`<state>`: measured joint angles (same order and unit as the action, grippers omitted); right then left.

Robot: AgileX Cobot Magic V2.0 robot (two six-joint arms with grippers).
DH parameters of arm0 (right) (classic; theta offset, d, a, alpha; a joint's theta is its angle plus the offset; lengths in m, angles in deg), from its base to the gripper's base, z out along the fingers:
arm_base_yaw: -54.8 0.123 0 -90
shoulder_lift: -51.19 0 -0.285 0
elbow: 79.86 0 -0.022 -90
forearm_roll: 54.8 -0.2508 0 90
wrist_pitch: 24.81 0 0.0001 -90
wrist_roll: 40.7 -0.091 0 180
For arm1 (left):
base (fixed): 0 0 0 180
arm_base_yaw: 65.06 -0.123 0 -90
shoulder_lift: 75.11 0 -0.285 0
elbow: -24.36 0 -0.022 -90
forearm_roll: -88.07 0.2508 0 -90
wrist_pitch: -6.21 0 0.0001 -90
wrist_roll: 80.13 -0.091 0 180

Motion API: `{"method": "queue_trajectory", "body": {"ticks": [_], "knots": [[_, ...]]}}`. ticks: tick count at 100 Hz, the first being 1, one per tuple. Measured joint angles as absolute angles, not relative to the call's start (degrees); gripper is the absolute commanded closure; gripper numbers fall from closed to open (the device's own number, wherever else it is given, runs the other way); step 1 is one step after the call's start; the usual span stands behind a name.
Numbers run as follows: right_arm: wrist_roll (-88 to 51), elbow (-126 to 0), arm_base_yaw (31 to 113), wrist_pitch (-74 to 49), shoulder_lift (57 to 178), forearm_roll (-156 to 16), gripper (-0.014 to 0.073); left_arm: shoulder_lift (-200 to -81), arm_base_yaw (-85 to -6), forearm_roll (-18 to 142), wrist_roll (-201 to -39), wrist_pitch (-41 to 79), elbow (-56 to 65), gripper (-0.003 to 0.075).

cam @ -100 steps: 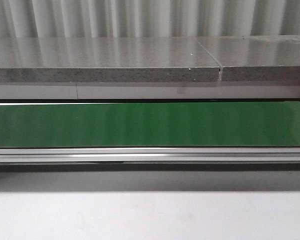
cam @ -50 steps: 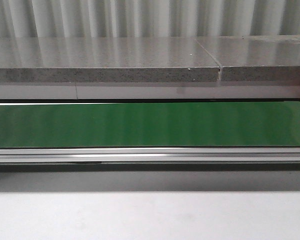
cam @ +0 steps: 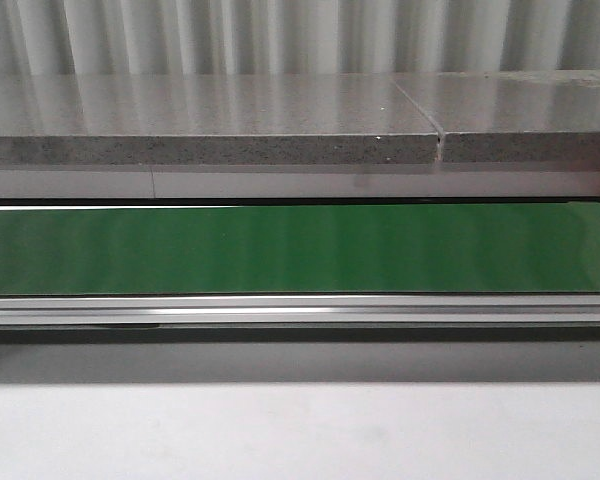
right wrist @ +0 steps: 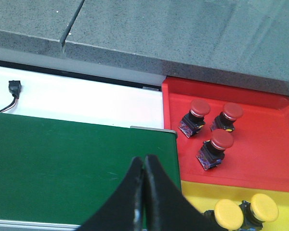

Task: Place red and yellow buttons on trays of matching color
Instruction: 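Move the left gripper to the last red button and grasp it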

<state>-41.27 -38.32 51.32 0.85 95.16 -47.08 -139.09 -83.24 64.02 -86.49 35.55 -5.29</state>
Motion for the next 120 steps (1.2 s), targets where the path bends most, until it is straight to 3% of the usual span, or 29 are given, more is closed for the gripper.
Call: {"method": "queue_trajectory", "body": {"ticks": [42,120], "knots": [[-41.2,-38.3,51.3,0.9,95.2,-47.1,0.0661,-168.8,-85.0,61.0,-86.3,42.4,10.3,0.0174],[-41.2,-38.3,51.3,0.8,95.2,-47.1,0.0661,-188.1,-87.1,60.8,-79.8,45.3,21.8,0.0174]]}}
